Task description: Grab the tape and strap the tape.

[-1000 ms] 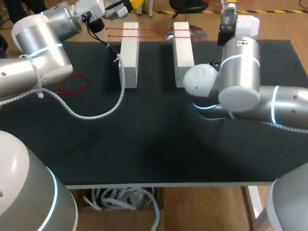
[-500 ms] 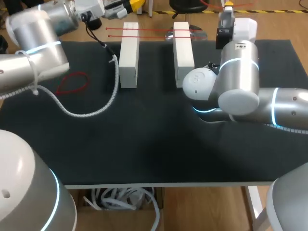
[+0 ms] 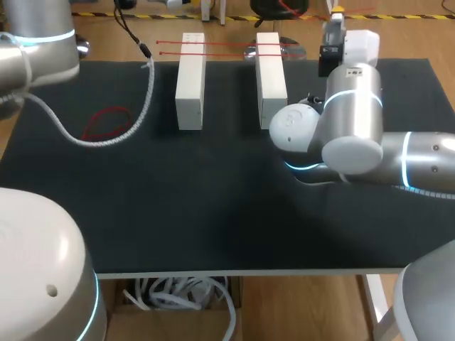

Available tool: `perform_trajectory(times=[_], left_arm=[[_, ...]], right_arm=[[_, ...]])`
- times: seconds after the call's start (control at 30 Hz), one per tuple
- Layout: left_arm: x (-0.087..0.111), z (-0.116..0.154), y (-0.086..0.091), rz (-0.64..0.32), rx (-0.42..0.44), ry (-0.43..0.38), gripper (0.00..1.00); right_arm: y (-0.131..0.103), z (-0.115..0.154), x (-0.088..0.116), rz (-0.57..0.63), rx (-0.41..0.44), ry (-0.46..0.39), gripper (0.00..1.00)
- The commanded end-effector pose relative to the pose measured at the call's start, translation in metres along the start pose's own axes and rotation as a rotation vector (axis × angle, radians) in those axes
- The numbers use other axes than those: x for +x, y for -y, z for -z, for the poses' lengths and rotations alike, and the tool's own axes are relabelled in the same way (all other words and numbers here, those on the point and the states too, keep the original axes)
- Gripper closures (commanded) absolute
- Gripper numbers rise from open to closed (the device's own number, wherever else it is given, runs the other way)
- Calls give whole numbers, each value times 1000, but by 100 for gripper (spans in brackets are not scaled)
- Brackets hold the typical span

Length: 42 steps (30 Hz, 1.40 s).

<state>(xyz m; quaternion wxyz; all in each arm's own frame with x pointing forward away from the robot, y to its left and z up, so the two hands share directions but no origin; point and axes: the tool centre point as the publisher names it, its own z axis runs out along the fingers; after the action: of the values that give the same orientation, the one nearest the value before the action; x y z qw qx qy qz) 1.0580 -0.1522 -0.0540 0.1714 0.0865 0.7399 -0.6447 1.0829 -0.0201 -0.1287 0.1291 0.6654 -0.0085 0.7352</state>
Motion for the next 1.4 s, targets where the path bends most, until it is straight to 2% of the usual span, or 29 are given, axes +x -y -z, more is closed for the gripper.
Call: perform_trajectory(times=[0.03,0.17,0.33,0.47,0.5,0.53,0.57,0.63,0.67,0.73,0.77,0.83,0.93,1.07,1.1,1.2,1.23,1.4], left_arm=[[-10,1,7,-185,-402,-81,100],[-13,0,9,-286,-552,-104,100],[-9,0,6,-349,-706,-215,100],[-3,0,4,-309,-770,-314,100],[0,1,2,-246,-813,-310,100],[0,2,0,-197,-779,-332,100],[2,4,-1,-181,-828,-377,100],[3,6,-4,-171,-880,-401,100],[4,9,-6,-138,-927,-443,100],[5,11,-7,-94,-953,-456,100],[7,12,-9,-63,-983,-492,100],[6,13,-9,-50,-993,-479,100],[10,17,-12,-12,-1055,-567,100],[18,17,-13,18,-1076,-609,100],[19,17,-14,8,-1105,-623,100],[20,13,-13,40,-1041,-591,100],[19,11,-13,51,-981,-558,100],[19,11,-13,51,-981,-558,100]], right_arm=[[-1,4,0,12,6,13,100],[-3,6,-2,24,-3,20,100],[-1,9,-3,48,-4,18,100],[0,10,-3,63,-5,8,100],[0,10,-3,65,-5,6,100],[0,10,-3,66,-5,6,100],[0,10,-2,71,-5,2,100],[0,10,-2,74,-5,1,100],[0,10,-2,76,-4,-1,100],[1,11,-1,82,-2,-3,100],[1,11,-1,83,-2,-3,100],[2,11,-1,86,-1,-5,100],[2,12,-1,93,2,-8,100],[2,12,-1,100,5,-13,100],[3,12,-1,103,7,-14,100],[4,13,-2,110,11,-16,100],[5,13,-2,114,14,-15,100],[11,14,-4,135,32,-23,100]])
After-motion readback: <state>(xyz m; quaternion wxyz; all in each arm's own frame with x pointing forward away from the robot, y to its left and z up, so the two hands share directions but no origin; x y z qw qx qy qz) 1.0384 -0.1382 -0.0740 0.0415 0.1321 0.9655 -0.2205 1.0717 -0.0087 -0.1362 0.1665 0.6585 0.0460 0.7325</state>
